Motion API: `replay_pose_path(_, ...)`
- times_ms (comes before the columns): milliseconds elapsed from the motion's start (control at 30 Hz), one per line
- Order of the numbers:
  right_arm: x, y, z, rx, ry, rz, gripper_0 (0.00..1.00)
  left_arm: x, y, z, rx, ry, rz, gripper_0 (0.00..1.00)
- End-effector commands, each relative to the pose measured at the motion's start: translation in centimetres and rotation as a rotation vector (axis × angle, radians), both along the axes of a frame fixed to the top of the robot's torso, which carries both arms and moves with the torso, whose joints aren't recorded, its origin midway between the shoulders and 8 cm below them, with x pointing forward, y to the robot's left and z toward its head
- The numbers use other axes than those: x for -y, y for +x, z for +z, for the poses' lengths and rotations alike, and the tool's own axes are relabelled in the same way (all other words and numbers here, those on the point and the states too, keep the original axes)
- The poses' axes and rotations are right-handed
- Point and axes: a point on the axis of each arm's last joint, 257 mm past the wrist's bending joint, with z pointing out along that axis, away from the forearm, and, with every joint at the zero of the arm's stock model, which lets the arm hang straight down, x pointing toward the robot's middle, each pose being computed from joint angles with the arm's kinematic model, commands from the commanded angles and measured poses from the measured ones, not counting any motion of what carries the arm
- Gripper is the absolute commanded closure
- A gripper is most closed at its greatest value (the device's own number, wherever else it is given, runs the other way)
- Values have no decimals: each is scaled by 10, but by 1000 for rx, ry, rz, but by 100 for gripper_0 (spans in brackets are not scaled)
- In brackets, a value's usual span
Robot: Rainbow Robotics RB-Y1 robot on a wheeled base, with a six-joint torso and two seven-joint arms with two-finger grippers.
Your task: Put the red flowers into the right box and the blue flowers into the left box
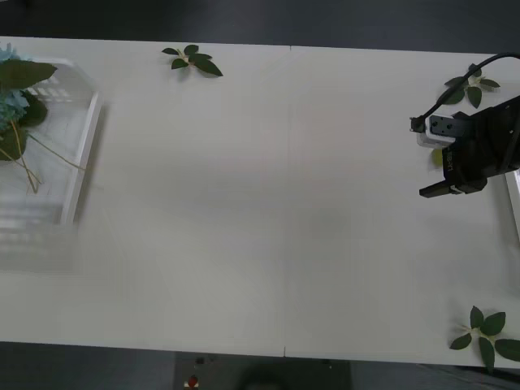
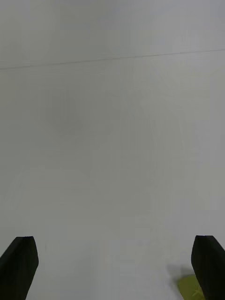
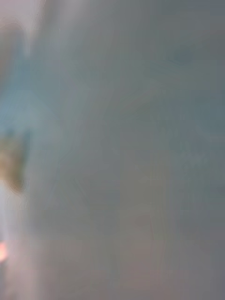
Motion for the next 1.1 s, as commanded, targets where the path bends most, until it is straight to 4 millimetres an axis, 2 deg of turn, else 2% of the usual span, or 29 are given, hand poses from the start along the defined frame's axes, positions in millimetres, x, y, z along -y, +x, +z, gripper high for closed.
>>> replay_pose_path(33,2,10,25,47,-2,-6,4,-3,3,28,58,-24,0,100)
replay_pose_path(200,2,10,25,47,-2,-6,5,-6,-1,24,35,-8,15,100)
replay_pose_path(400,2,10,25,47,-2,-6,4,3,9,17,60,-10,-6,100)
replay_pose_path(700,2,10,25,47,-2,-6,5,-11,18,-34,163,30,-41,100)
replay_pose_path(833,2,10,25,47,-2,-6,5,-8,21,-54,203,22,-71,100)
replay_pose_path(933,2,10,25,47,-2,-6,4,-7,19,-75,248,18,-100,100)
replay_pose_path(1100,2,10,25,47,-2,-6,5,-10,12,-99,302,16,-126,100)
